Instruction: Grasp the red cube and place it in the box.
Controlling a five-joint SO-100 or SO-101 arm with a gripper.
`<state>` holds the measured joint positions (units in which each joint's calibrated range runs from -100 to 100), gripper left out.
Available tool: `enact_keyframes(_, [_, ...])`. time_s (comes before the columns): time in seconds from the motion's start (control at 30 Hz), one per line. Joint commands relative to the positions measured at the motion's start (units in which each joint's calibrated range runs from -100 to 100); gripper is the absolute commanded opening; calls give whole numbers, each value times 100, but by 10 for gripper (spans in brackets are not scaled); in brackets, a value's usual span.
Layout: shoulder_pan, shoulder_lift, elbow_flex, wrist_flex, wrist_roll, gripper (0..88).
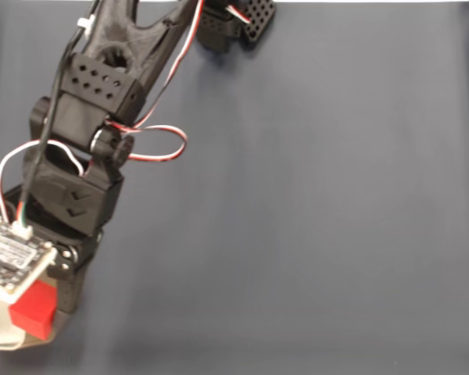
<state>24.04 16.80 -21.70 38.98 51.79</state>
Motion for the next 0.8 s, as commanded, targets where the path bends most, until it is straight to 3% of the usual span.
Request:
enact_keyframes(0.0, [196, 53, -485, -38, -39, 29])
enact_keyframes(0.77, [700, 980, -1617, -201, -88, 28])
